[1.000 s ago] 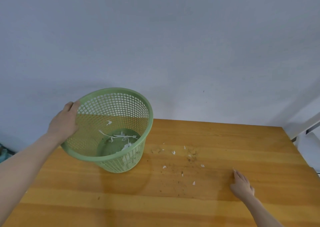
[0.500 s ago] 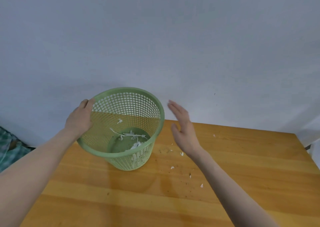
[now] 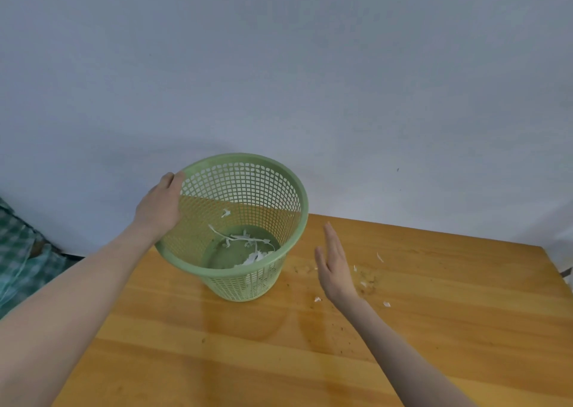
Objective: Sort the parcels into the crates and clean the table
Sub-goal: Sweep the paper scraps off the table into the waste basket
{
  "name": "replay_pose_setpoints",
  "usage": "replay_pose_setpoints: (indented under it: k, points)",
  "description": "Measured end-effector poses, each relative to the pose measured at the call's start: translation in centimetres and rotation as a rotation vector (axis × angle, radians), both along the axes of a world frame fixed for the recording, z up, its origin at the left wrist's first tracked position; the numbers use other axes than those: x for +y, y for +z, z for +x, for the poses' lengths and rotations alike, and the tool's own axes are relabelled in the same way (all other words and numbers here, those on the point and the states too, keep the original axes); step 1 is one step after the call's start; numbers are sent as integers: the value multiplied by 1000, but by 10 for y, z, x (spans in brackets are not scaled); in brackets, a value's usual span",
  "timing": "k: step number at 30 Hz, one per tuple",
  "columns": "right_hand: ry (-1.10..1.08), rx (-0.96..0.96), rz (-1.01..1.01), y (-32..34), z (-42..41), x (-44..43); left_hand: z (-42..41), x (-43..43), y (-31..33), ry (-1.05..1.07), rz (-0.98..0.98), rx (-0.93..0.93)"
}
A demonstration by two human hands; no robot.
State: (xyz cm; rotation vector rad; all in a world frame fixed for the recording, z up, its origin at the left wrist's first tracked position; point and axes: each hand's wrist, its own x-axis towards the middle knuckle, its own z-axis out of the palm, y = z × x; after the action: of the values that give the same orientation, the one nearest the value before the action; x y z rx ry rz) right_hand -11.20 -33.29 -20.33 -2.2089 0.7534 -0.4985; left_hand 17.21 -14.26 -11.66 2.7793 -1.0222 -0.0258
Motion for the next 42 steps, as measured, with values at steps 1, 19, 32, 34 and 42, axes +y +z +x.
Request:
replay_pose_setpoints:
  k: [1, 19, 32, 34, 42]
  points:
    - [-56, 168, 15, -17, -7, -5, 1, 2, 0, 3, 2, -2]
    - [49, 888, -71, -66, -20, -27, 1, 1, 0, 9, 4, -9]
    - [65, -416, -177, 82, 40, 25, -3, 1, 2, 15, -7, -2]
    - [266, -182, -244, 87, 45, 25, -3, 2, 3, 12, -6, 3]
    - [-171, -208, 150, 23, 2, 3, -7, 0, 6, 22, 9, -6]
